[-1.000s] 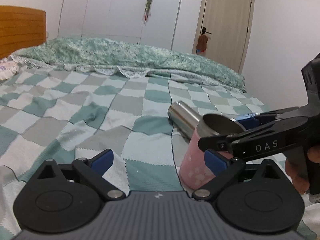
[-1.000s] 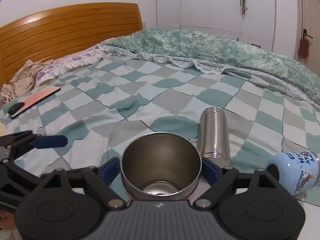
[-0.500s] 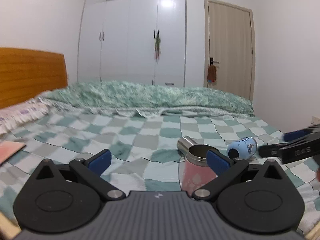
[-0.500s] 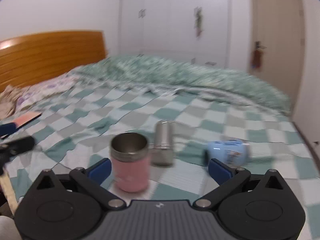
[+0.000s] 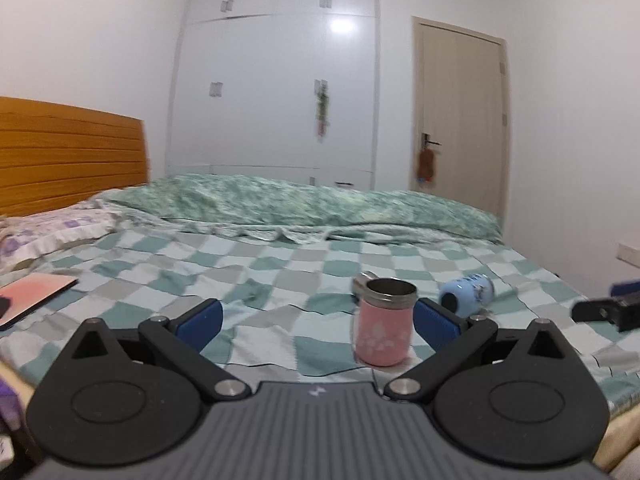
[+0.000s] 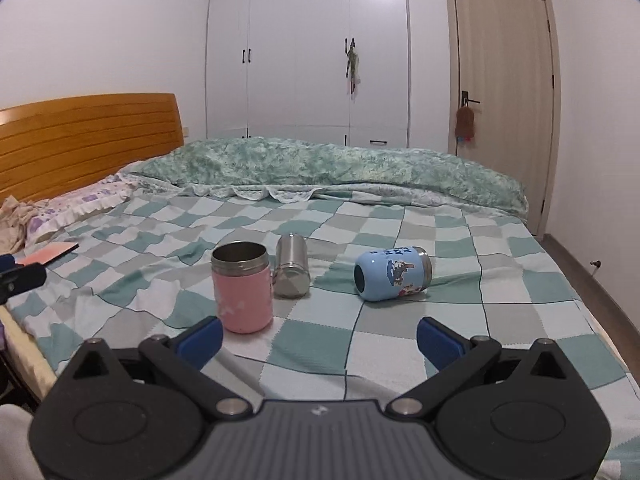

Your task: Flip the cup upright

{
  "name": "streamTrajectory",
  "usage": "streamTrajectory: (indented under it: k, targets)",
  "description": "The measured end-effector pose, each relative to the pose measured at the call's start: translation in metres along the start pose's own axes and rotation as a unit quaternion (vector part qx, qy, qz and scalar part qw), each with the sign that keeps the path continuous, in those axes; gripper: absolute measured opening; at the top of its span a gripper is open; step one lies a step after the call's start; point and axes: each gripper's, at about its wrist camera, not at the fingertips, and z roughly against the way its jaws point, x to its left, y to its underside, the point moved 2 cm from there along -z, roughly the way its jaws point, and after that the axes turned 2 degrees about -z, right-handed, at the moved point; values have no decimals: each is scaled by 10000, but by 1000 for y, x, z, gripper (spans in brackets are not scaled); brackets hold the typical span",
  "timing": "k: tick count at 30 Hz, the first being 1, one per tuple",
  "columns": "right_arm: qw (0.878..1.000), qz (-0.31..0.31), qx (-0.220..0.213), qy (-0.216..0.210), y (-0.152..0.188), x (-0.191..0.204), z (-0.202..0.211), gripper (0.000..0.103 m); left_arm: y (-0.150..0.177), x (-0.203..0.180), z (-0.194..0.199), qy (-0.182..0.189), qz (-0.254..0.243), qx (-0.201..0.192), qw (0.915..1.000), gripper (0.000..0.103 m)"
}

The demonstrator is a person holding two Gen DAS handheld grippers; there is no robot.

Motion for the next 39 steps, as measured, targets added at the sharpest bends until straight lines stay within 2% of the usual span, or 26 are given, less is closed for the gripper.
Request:
streamTrajectory:
  k: [2, 5, 9, 10, 13, 17, 19, 21, 23, 25, 29, 32, 39]
  targets:
    - [9997, 66, -168, -140, 6, 10, 20, 103, 0, 1, 14, -98, 95, -83, 9999, 103]
    - [9986, 161, -396, -309, 19, 25, 51, 103, 4, -1, 41, -260, -18, -144, 9996, 103]
    - [9973, 207, -480, -508, 37, 46, 82, 103, 10, -5, 81, -346, -109, -140, 9992, 103]
    - [9971, 256, -502, -504, 42, 51, 90, 103, 11, -4, 89, -438, -120, -51, 9990, 103]
    - [9955, 539, -666, -413, 57, 69, 114, 103, 18, -6, 117, -631, -144, -130, 9978, 103]
    - [9923, 767, -915, -316, 80, 87, 141, 103, 25, -16, 149, -613, -575, -363, 9958, 103]
    - [9906, 931, -967, -279, 95, 94, 152, 103, 31, -21, 162, -586, -607, -422, 9955, 103]
    - [9909, 893, -963, -297, 106, 98, 164, 103, 38, -24, 172, -459, -683, -452, 9956, 103]
    - [9893, 882, -1049, -495, 114, 101, 178, 103, 48, -26, 181, -515, -721, -503, 9948, 103]
    - [9875, 918, -1196, -461, 121, 104, 188, 103, 61, -27, 192, -535, -750, -437, 9948, 103]
    - [9858, 793, -1375, -555, 129, 102, 204, 103, 86, -27, 214, -653, -520, -328, 9960, 103]
    - [9880, 419, -1342, -633, 133, 95, 212, 103, 89, -29, 215, -489, -321, -253, 9980, 103]
    - [9901, 101, -1259, -606, 141, 85, 211, 103, 91, -24, 211, -592, -77, -70, 9982, 103]
